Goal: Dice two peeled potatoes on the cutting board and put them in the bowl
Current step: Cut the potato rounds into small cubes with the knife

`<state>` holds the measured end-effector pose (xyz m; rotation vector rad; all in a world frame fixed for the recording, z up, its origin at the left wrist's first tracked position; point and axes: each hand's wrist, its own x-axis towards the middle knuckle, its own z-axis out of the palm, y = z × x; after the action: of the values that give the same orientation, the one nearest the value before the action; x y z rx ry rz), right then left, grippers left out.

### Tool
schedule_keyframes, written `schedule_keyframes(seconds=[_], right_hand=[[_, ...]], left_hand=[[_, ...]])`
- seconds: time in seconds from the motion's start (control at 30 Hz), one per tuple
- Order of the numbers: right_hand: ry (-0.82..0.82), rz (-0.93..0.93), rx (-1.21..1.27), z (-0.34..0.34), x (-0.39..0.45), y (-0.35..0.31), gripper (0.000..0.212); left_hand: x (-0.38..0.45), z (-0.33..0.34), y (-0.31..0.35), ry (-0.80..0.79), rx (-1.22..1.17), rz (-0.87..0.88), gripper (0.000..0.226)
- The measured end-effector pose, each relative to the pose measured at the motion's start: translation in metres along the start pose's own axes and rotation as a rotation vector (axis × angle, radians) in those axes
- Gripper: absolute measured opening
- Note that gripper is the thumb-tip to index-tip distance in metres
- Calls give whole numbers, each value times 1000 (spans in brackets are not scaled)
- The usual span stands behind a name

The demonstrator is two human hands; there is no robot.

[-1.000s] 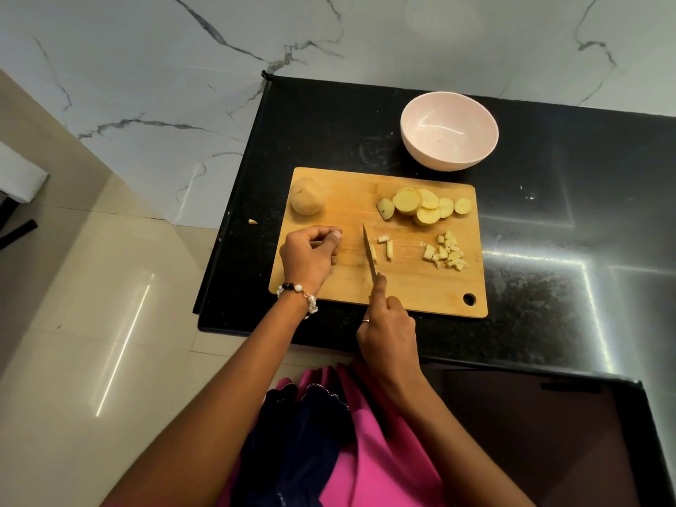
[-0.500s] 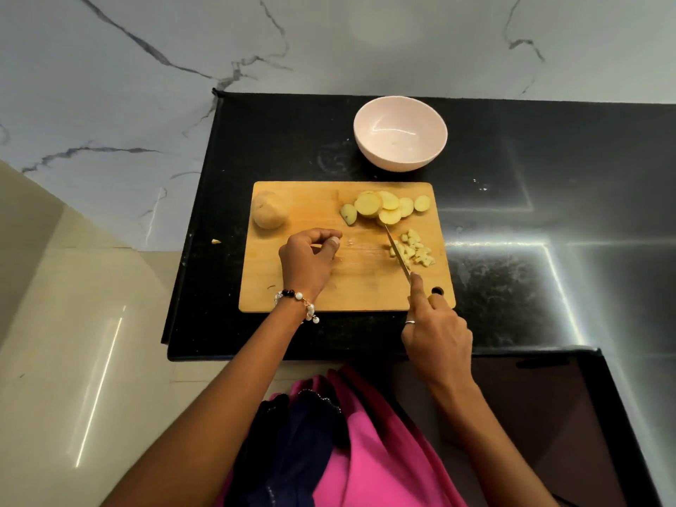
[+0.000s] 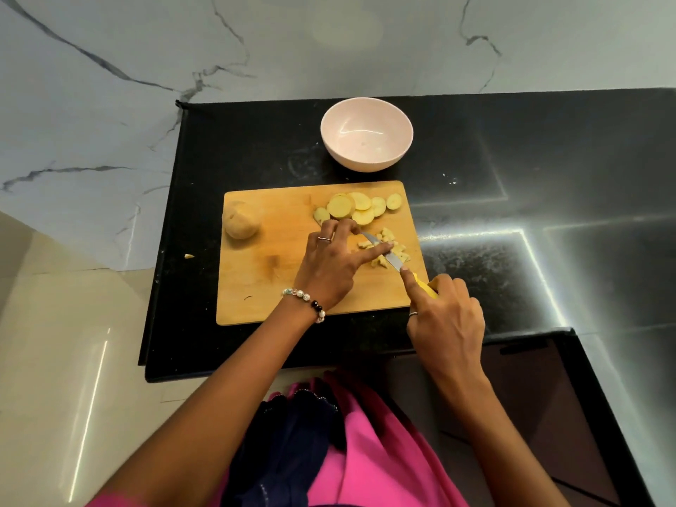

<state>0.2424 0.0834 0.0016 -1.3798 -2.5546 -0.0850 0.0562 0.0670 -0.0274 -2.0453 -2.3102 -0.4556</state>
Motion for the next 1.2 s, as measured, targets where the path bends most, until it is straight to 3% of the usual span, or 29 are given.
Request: schedule_keyframes(seconds=[0.2,0.3,0.43,0.6,0.73,0.83,0.97,1.2], right_hand=[[-14,48,50,-2,-5,13,59],[2,88,107,-5,-6,18,61],[-41,145,226,-9,-4,17,55],[-264,17,553,1,-1,-6,41],[-407,-109,568,17,-8,-25,45],[-421,-123,549,25,-13,-38,42],[-305,11,576,31,-13,-34,49],[-185,372,769,28,0,-5,36]], left_hand=[[8,5,-9,-91,32,-102,76],[11,7,-17,-3,-76,-166,76],[11,0,-30,157,-392,-311,51],[2,-27,-52,221,-802,-670,34],[-1,-33,-57,285,-881,-804,31],[-9,-31,-62,331,-892,-868,30],[-13,-28,-61,317,-912,-883,29],[5,-19,-52,201,-805,-791,22]])
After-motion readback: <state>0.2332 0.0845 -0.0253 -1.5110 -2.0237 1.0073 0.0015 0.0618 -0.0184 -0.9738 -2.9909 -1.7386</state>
